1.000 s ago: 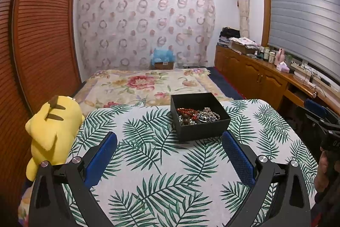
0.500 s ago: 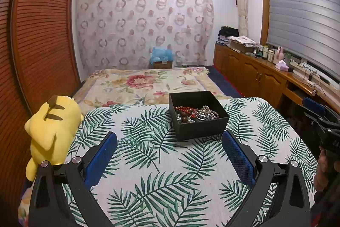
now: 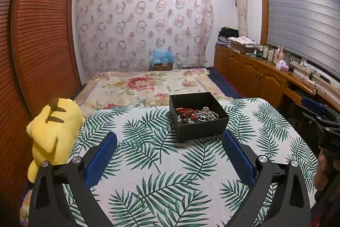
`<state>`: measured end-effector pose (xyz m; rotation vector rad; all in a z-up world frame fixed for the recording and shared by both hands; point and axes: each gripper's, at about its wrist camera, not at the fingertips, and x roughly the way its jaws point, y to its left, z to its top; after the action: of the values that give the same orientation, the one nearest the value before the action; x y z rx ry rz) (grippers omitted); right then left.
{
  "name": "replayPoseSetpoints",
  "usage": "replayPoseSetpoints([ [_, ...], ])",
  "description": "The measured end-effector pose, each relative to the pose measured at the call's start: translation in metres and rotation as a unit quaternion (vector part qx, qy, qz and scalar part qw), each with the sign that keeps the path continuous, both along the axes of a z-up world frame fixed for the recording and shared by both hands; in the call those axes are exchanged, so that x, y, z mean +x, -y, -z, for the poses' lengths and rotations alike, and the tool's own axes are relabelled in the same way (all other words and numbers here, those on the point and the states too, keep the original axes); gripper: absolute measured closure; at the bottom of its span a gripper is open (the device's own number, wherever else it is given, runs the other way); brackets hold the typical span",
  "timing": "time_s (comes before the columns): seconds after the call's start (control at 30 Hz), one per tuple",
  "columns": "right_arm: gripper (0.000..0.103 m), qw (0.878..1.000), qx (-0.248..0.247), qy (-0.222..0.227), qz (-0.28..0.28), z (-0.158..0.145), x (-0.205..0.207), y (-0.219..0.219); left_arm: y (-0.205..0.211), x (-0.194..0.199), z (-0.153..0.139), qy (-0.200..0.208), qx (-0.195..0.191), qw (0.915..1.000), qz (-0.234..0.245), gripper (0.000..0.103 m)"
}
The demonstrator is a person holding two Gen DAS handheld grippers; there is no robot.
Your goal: Organize jewelry
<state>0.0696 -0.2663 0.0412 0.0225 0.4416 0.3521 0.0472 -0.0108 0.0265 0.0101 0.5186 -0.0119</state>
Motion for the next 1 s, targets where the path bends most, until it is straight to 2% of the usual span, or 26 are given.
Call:
replayPoseSetpoints([
  [1.0,0.003,1.0,0.001,0.0,0.0,-0.0006,0.0001,0.0009,-0.0011,-0.0057,-0.0082,0.011,0.0,0.9999,0.001,0.008],
])
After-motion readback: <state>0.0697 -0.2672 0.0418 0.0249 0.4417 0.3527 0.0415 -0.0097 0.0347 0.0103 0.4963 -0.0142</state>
